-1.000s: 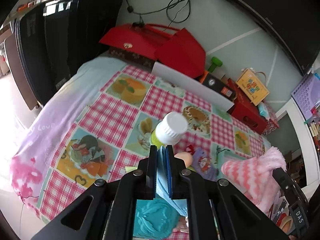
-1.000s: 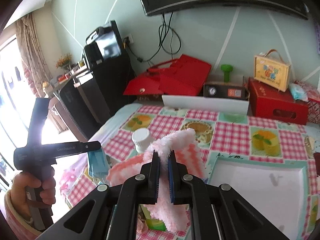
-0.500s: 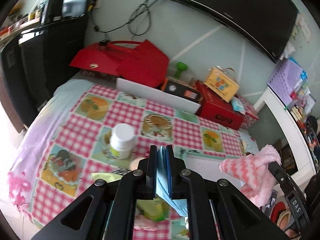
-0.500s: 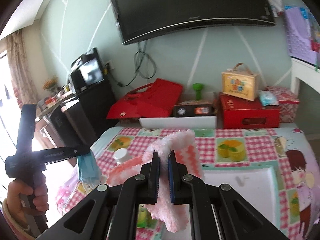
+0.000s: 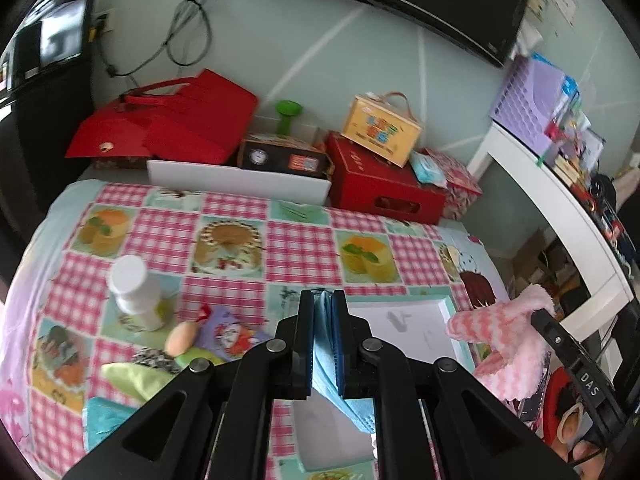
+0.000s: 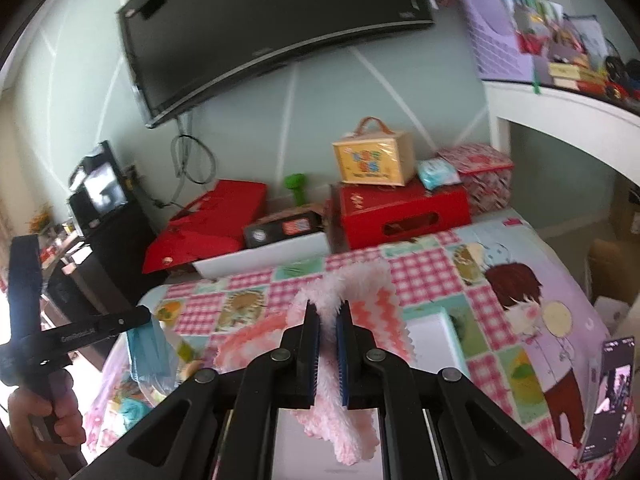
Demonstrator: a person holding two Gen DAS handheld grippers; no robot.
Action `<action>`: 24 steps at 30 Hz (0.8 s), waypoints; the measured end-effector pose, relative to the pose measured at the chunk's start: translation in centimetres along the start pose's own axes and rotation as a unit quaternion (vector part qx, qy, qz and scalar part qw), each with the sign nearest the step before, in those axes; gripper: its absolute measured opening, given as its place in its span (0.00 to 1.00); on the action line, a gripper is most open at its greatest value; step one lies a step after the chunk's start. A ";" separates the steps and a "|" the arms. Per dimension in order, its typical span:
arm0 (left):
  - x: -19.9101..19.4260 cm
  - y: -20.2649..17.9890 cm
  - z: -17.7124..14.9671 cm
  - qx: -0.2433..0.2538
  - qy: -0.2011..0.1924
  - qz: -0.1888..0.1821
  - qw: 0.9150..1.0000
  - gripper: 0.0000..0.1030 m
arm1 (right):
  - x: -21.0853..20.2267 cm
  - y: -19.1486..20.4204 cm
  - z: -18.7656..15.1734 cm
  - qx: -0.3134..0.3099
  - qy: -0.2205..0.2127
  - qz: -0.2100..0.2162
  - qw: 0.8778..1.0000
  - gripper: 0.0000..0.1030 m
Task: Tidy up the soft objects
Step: 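Carry the towel in the right tool and the mask in the left tool over the white tray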
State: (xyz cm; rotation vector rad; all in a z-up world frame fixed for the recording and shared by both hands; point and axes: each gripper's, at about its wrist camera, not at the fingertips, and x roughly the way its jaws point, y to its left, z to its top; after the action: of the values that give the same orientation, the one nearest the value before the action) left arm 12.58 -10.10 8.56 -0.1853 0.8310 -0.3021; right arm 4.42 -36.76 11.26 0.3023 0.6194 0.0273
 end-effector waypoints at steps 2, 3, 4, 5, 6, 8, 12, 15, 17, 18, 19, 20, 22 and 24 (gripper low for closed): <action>1.1 -0.8 -0.1 0.004 0.005 -0.005 1.000 0.08 | 0.9 -0.7 -0.2 0.005 0.011 -0.015 1.000 0.08; 1.7 -1.1 -0.2 0.007 0.007 -0.008 1.000 0.08 | 1.4 -1.1 -0.3 0.007 0.017 -0.020 1.000 0.08; 2.2 -1.5 -0.3 0.010 0.007 -0.009 1.000 0.08 | 1.9 -1.5 -0.6 0.010 0.023 -0.026 0.999 0.08; 2.8 -1.7 -0.4 0.013 0.008 -0.008 1.000 0.08 | 2.4 -1.7 -0.7 0.011 0.028 -0.030 0.999 0.08; 3.5 -2.1 -0.5 0.017 0.008 -0.006 1.000 0.08 | 2.9 -1.9 -0.8 0.013 0.032 -0.033 0.999 0.08; 4.7 -2.4 -0.7 0.020 0.011 -0.003 1.000 0.08 | 4.0 -2.4 -1.1 0.019 0.044 -0.040 0.998 0.08; 7.0 -2.8 -1.0 0.019 0.016 -0.005 1.000 0.08 | 6.5 -3.0 -1.7 0.032 0.066 -0.040 0.997 0.08; 8.8 -2.7 -1.2 0.007 0.019 -0.008 1.000 0.08 | 8.1 -3.2 -2.0 0.036 0.077 -0.042 0.995 0.08; 10.0 -2.3 -1.2 -0.007 0.021 -0.017 1.000 0.08 | 9.1 -3.6 -2.2 0.045 0.082 -0.036 0.995 0.08; 10.6 -2.2 -1.3 -0.015 0.022 -0.021 0.999 0.08 | 9.5 -3.8 -2.3 0.050 0.084 -0.035 0.995 0.08; 11.3 -2.0 -1.4 -0.021 0.024 -0.024 0.999 0.08 | 9.9 -4.0 -2.3 0.053 0.086 -0.035 0.994 0.08; 12.1 -1.8 -1.4 -0.027 0.026 -0.029 0.999 0.08 | 10.3 -4.2 -2.3 0.057 0.089 -0.036 0.994 0.08; 13.1 -1.6 -1.5 -0.036 0.027 -0.034 0.998 0.08 | 11.1 -4.6 -2.3 0.066 0.093 -0.037 0.993 0.08; 13.9 -1.3 -1.5 -0.047 0.024 -0.043 0.998 0.08 | 11.7 -5.0 -2.3 0.074 0.094 -0.036 0.992 0.08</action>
State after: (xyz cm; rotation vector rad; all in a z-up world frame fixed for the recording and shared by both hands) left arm 20.05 -16.07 -1.77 -0.3028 0.8871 -0.3488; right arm 12.29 -39.61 1.40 0.4241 0.8207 -0.0607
